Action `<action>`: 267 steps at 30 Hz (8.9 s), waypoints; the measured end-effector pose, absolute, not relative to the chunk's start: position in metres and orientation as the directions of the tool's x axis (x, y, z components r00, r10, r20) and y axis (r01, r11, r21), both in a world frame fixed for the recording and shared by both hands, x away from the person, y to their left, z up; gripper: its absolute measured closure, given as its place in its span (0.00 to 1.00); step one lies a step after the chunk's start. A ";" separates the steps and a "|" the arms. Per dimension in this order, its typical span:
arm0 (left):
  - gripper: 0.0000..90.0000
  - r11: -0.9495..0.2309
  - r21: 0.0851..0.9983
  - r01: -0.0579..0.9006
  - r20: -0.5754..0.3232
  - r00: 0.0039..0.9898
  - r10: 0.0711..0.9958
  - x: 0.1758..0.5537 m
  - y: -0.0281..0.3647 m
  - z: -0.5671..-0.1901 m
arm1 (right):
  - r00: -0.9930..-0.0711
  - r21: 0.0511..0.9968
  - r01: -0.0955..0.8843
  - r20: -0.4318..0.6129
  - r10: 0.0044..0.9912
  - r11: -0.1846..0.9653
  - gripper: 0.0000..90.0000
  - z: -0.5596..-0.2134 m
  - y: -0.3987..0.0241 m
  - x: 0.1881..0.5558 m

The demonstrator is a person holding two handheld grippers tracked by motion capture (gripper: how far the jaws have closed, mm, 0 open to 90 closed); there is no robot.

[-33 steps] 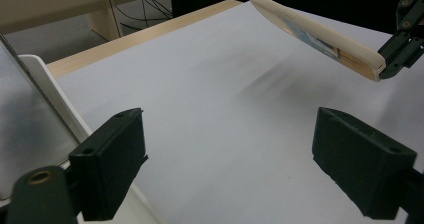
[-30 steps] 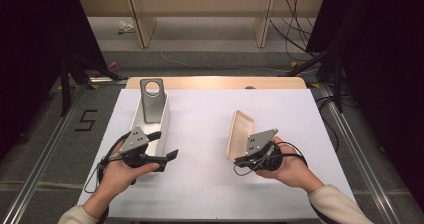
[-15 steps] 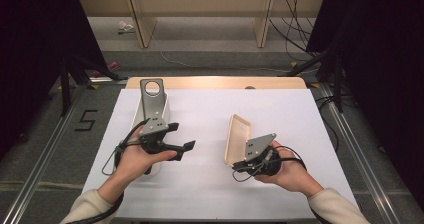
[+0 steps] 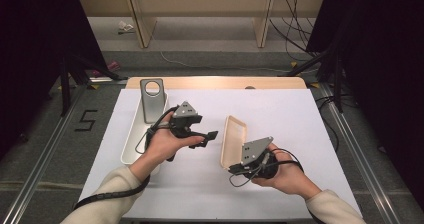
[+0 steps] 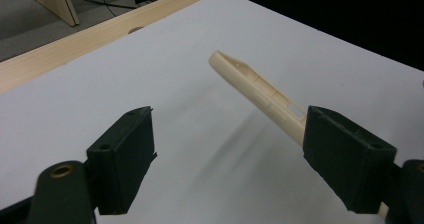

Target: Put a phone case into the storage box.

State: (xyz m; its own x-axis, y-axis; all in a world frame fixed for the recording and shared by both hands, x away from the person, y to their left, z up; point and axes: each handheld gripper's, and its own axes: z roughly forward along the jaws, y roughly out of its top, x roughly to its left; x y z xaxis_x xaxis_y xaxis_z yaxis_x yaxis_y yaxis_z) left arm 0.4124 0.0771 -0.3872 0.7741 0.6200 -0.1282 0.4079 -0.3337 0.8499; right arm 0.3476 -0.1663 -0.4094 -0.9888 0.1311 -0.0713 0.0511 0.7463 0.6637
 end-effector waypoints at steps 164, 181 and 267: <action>0.91 -0.015 0.983 0.180 -0.088 0.548 0.832 0.432 0.220 -0.316 | -0.712 0.849 0.383 0.021 0.702 0.363 0.19 -0.414 -0.251 0.380; 0.91 0.002 0.984 0.178 -0.097 0.526 0.845 0.437 0.239 -0.317 | -0.707 0.851 0.387 0.026 0.707 0.355 0.19 -0.414 -0.253 0.380; 0.90 0.001 0.964 0.265 -0.130 0.468 0.874 0.498 0.258 -0.392 | -0.703 0.852 0.390 0.030 0.710 0.350 0.20 -0.415 -0.254 0.381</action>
State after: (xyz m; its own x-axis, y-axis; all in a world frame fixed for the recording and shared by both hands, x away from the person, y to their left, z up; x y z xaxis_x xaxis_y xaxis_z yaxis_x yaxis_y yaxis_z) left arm 0.4980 0.2581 -0.3921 0.4681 0.8741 -0.1298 0.2649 0.0013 0.9643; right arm 0.3813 -0.2541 -0.4154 -0.7032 0.7104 0.0299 0.3900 0.3502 0.8517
